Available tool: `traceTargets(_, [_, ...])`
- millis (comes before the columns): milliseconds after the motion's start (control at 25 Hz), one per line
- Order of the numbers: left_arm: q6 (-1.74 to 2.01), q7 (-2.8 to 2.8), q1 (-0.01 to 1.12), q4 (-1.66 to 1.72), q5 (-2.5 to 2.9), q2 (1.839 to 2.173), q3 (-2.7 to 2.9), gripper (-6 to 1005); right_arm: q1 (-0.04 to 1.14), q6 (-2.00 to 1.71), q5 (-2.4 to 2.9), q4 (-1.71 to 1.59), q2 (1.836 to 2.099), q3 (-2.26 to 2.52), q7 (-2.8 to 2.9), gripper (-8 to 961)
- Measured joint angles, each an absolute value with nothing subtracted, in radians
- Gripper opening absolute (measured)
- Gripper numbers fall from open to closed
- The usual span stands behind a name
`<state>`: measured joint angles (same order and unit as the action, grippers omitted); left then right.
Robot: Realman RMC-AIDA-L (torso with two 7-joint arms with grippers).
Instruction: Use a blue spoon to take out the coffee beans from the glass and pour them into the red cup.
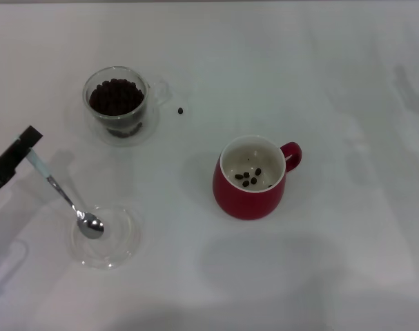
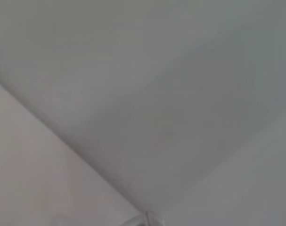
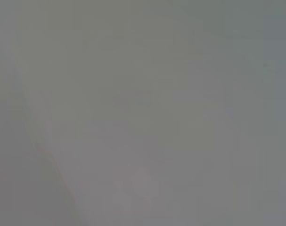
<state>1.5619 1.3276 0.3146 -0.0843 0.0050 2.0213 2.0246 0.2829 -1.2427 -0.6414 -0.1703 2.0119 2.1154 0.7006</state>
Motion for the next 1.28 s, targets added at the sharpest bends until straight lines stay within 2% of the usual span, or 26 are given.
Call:
traceTargets(600, [1.436,1.310,0.353,-0.076,0.090,2.050,2.025,137,0.279,-1.269,-0.641,-0.170,2.011,2.112,0.701,831])
traceTargets(960, [1.419,1.299,0.360,-0.078,0.126,2.052,2.025,136,0.275,-1.279,-0.647,-0.164,2.011,2.108,0.701,832])
traceTargets(1280, [1.412,1.249,0.354,-0.073,0.124,2.053,2.024,317,0.268,-1.296,-0.649,-0.160,2.010,2.106,0.715,831])
